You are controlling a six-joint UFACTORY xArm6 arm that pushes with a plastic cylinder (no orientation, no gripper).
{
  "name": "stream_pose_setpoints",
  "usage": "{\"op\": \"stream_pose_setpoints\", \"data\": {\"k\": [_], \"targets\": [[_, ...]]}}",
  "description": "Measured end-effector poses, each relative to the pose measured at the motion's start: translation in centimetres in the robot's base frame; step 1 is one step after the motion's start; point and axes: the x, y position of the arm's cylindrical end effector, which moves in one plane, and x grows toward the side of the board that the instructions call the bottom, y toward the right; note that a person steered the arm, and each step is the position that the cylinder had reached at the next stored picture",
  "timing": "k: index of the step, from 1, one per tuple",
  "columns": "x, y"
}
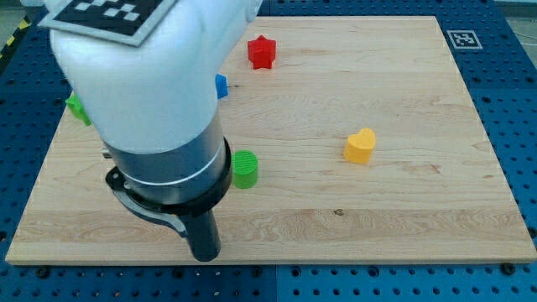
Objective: Move your arm towards the right center
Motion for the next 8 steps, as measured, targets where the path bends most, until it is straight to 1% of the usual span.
{"op": "stream_pose_setpoints", "data": {"k": [2,5,7,8], "targets": [[-0.7,1.4],[-0.9,10.4],[-4.1,16.7],[-4.6,20.2]]}}
